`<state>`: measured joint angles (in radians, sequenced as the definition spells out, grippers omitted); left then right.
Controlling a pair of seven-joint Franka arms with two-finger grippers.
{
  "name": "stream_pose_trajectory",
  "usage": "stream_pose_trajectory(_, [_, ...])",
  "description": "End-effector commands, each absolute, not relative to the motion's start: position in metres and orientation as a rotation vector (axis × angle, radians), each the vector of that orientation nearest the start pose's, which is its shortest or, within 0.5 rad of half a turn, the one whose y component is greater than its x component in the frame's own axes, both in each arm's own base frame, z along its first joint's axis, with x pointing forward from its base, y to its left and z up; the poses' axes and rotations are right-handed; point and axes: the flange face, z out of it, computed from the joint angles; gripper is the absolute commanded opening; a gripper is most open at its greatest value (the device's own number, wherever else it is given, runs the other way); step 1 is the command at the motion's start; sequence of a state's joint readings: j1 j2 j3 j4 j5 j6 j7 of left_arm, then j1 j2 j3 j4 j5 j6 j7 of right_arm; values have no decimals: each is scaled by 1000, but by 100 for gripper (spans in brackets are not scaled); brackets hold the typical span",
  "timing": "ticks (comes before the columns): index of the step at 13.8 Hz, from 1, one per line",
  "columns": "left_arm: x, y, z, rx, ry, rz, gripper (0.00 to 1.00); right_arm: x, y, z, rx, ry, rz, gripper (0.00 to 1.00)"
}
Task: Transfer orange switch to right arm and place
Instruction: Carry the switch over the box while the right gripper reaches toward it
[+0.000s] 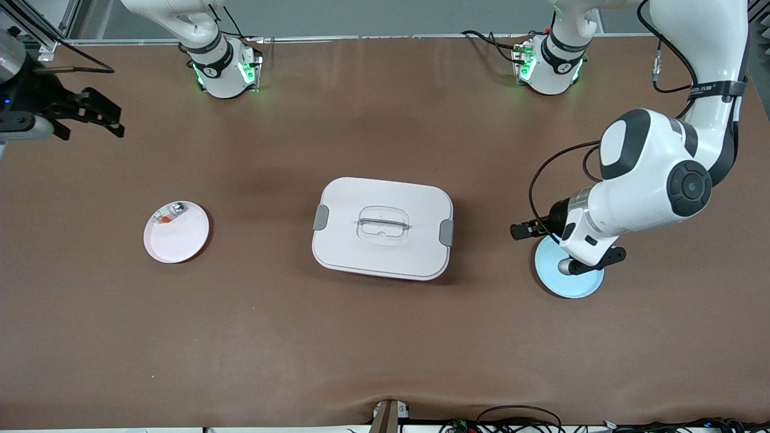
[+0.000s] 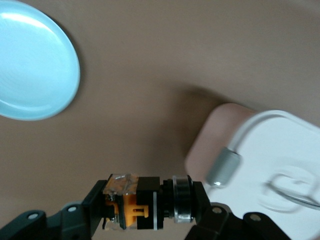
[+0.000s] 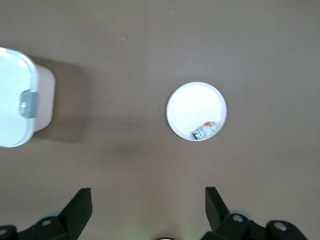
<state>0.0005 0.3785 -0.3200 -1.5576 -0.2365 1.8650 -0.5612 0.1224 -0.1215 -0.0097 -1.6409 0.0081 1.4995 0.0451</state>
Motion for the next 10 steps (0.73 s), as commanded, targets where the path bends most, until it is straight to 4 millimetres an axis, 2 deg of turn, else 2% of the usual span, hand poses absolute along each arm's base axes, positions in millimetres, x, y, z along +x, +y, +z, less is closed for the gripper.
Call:
stream_pose_trajectory(1, [626, -233, 472, -3375, -783, 424, 0, 500, 116, 653, -3112, -36, 49, 100])
stream_pose_trajectory(4, [615, -264, 485, -3324, -1054, 560, 0, 488, 191, 647, -3039, -27, 41, 100])
stream_pose_trajectory(6, [606, -291, 494, -3259, -1214, 648, 0, 480, 232, 646, -2952, 92, 38, 100])
stream_pose_trajectory(8, [594, -324, 501, -3179, -1362, 754, 0, 469, 268, 643, -2907, 186, 4, 100])
stream_pose_trajectory(10, [579, -356, 507, -3111, -1460, 873, 0, 465, 286, 636, -2802, 270, 40, 100])
